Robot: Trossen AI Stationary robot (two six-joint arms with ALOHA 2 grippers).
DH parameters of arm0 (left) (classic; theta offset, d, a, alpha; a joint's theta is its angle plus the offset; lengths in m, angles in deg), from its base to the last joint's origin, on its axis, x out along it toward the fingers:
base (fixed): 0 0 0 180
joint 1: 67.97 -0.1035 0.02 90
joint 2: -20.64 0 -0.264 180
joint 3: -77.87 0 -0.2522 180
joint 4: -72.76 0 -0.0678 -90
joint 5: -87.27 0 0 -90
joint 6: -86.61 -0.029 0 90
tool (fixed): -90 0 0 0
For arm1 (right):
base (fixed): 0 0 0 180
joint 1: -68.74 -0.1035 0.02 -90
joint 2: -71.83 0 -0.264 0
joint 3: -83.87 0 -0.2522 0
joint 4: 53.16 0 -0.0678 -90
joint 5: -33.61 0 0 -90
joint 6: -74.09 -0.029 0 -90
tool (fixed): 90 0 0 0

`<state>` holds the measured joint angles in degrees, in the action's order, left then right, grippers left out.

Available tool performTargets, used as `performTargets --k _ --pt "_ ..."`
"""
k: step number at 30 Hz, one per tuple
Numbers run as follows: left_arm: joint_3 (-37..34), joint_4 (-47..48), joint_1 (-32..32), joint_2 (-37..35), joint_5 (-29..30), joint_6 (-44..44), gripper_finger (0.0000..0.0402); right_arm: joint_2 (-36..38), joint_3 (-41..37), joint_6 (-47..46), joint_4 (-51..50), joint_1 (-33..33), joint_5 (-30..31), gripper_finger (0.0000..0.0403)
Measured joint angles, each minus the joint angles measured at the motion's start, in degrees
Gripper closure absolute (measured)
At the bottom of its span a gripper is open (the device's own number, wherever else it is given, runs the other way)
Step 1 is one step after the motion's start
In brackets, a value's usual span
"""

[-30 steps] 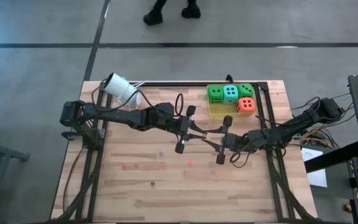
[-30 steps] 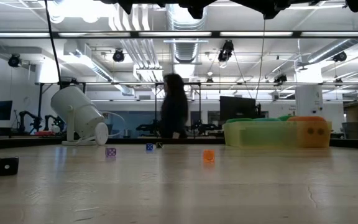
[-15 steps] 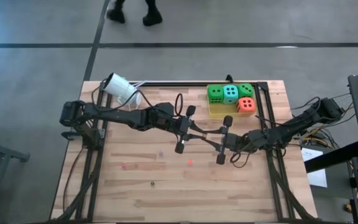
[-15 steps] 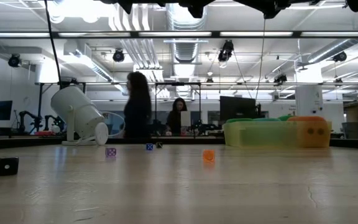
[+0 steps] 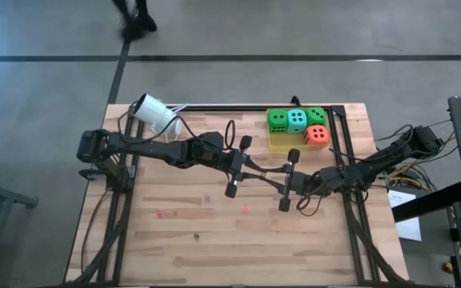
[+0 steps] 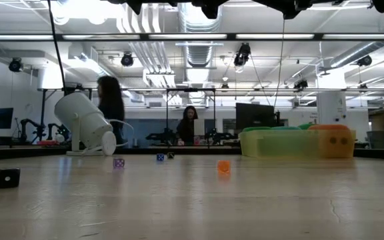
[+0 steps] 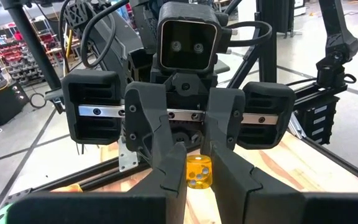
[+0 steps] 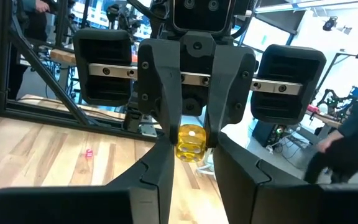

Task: Pick & Place Dice
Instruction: Put the small yellow dice into the yellow bin

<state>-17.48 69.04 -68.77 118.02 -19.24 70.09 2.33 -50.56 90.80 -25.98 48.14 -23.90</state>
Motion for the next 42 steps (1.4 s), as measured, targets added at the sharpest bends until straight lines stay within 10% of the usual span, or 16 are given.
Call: performTargets --k 42 --pt "0.0 0.0 1.4 0.0 0.5 -4.7 0.0171 0.1 0.0 0.4 0.2 0.0 0.4 0.0311"
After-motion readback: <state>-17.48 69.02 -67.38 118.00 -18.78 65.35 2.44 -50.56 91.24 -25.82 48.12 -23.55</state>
